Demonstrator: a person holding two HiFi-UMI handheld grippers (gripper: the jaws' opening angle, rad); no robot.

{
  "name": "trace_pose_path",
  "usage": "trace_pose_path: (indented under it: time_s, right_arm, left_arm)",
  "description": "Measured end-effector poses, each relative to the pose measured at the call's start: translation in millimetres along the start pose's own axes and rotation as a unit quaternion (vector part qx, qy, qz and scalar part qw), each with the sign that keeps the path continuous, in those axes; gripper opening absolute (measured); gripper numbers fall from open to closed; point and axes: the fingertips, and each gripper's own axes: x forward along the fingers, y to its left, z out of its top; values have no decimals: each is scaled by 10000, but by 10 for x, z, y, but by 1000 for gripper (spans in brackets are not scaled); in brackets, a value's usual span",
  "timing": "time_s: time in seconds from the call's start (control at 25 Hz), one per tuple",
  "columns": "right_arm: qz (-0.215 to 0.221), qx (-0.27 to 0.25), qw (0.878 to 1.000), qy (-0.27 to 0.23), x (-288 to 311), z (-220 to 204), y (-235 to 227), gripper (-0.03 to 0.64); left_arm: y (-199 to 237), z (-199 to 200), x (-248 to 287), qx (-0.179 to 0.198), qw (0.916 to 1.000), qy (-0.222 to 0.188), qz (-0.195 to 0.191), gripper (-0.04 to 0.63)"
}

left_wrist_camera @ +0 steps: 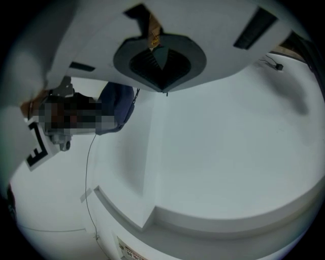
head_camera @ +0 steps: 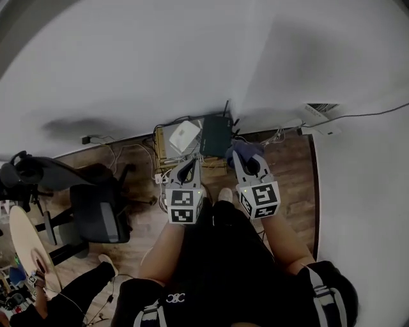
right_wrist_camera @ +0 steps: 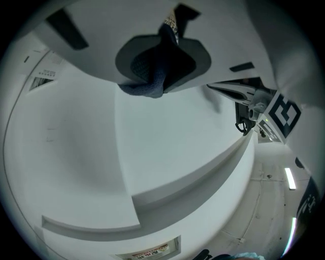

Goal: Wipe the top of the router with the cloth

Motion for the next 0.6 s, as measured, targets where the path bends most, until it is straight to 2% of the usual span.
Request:
trace_pose_path:
  time_s: [0.12,0.2,0.4,0.6]
  right_arm:
    - [67,148,9997,199,109,-158,41,14]
    - [277,295,9981,467,205,-304,124,14]
    - [843,1042,9851,1076,492,-741,316,14]
    - [1165,1161,9776,1316,896,-1095,479,14]
  left_arm:
    - [37,-225,89,-189,9997,121,-42,-3]
    - [81,-401,148,-333,9992,224,-59,-3]
    - [198,-822,336,-700,9965,460,-62,-3]
    - [498,-1251,647,-889,9941,618,-41,-3]
